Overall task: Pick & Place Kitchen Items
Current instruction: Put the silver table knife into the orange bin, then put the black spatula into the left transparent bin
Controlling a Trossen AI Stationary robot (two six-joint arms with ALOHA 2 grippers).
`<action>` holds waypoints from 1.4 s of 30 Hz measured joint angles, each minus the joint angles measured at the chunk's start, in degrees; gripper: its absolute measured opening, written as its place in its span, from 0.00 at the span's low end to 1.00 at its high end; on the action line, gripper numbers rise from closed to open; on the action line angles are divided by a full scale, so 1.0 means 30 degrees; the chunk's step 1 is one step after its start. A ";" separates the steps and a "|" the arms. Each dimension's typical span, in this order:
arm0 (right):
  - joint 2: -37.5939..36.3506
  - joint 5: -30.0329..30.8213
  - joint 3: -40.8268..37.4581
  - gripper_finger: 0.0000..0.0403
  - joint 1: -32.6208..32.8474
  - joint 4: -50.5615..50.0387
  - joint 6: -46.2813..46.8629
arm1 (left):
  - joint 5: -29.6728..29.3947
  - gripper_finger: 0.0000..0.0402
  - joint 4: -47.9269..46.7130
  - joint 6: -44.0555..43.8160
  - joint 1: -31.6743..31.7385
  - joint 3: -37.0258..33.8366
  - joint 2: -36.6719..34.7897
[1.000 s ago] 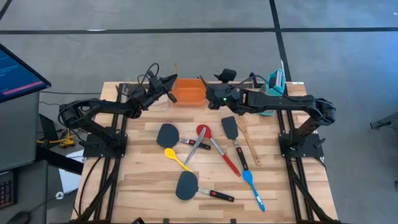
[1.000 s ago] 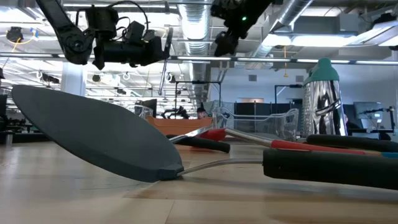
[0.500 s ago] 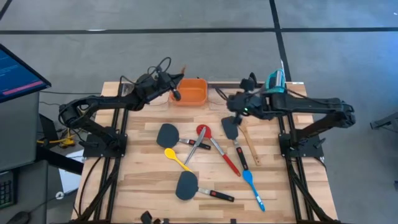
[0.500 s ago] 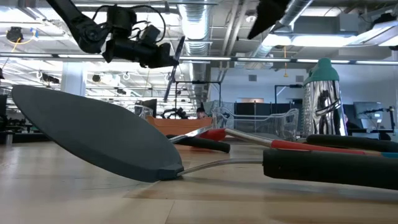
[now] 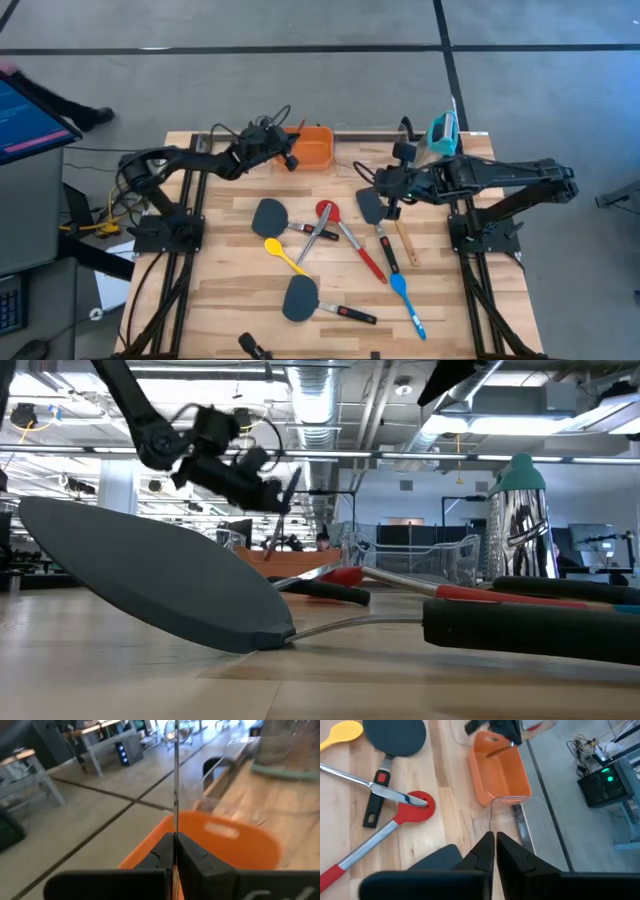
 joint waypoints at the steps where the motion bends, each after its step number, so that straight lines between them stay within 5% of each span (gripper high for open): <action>1: 0.0043 -0.0005 -0.0006 0.01 0.0097 0.0002 0.0000 | -0.0075 0.00 0.0275 -0.0058 0.0000 0.0000 0.0363; 33: 0.0044 -0.0005 -0.0022 0.01 0.0179 0.0046 0.0342 | 0.0398 0.00 0.0723 -0.0561 0.0022 0.1872 0.4020; 42: 0.0046 -0.0005 -0.0022 0.00 0.0179 0.0031 0.0337 | 0.0398 0.10 0.0737 -0.0561 0.0022 0.1872 0.4020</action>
